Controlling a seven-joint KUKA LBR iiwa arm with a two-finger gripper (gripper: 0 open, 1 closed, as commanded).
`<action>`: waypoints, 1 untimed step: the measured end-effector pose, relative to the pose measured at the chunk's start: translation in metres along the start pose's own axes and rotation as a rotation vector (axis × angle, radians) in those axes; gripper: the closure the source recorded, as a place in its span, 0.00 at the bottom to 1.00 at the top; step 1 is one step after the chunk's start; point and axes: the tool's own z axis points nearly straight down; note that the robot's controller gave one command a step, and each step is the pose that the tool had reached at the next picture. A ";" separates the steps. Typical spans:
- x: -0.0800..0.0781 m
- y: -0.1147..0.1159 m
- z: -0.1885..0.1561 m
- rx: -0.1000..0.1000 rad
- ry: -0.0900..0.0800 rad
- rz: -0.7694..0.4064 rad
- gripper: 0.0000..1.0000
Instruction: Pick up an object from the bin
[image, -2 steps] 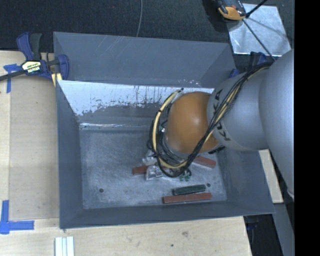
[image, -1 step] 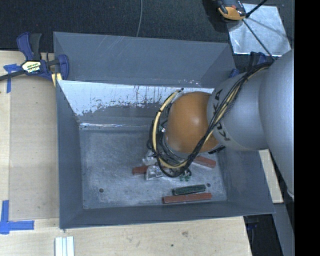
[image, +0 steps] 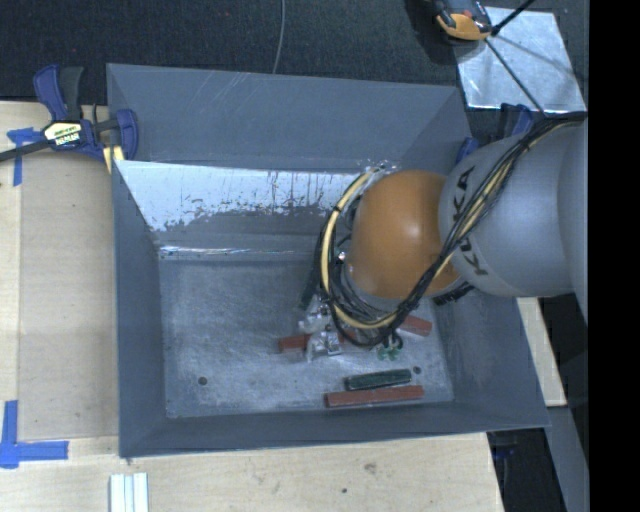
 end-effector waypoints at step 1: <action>-0.015 0.021 -0.105 0.000 -0.006 0.039 1.00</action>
Offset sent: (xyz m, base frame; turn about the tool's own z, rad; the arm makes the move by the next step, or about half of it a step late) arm 0.0000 0.0000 0.0000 0.0000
